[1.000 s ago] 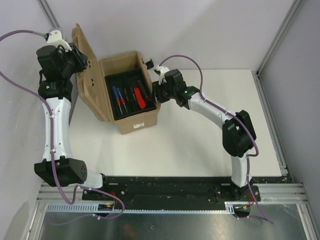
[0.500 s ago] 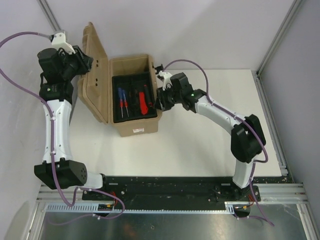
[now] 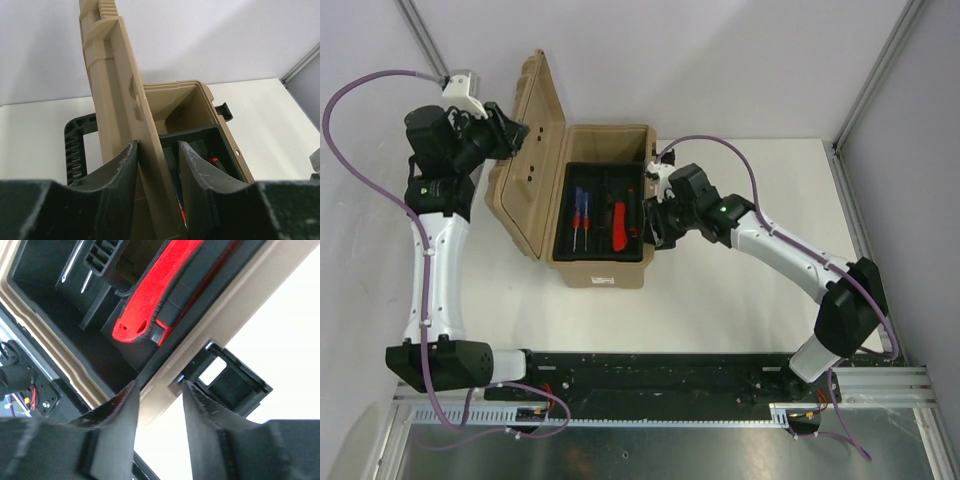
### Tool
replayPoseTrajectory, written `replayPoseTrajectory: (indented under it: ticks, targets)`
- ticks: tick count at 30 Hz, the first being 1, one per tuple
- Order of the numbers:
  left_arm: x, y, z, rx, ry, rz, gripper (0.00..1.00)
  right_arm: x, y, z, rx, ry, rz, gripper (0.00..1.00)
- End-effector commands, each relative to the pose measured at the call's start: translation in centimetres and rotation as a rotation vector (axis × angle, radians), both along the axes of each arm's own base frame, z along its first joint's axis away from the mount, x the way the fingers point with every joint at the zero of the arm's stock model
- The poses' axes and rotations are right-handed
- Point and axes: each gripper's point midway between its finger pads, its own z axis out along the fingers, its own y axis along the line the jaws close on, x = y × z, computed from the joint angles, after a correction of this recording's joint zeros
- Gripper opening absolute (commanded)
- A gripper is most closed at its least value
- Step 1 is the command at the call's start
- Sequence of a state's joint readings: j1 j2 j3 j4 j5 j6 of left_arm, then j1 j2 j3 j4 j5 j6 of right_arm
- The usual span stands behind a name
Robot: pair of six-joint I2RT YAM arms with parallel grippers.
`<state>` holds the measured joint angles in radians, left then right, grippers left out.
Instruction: Pack the tool kit
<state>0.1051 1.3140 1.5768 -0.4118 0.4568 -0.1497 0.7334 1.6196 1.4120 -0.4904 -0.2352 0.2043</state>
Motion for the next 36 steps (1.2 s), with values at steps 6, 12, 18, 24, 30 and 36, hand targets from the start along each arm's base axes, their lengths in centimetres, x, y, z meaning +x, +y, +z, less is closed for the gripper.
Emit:
replayPoseTrajectory:
  ticks: [6,12,18,24,30,36]
  targets:
    - [-4.2,-7.0,-4.0,-0.042,0.224,-0.180,0.38,5.0,-3.9,10.2,0.269,-0.159,-0.334,0.57]
    - [-4.0,-8.7,-5.0,0.044,0.224,-0.057,0.35,7.6,-8.7,10.8,0.300,-0.127,-0.552,0.59]
    - [-3.4,-9.3,-7.3,0.062,0.278,0.076,0.34,8.1,-11.7,8.7,0.274,-0.080,-0.651,0.58]
    - [-2.7,-9.7,-9.6,0.037,0.346,0.117,0.33,8.7,-12.7,7.9,0.276,-0.058,-0.672,0.58]
    - [-2.5,-11.8,-11.4,0.018,0.407,0.052,0.32,8.9,-13.3,6.8,0.261,-0.035,-0.696,0.58]
    - [-2.8,-14.1,-11.6,0.007,0.420,-0.017,0.33,8.8,-14.0,5.9,0.248,-0.018,-0.716,0.57]
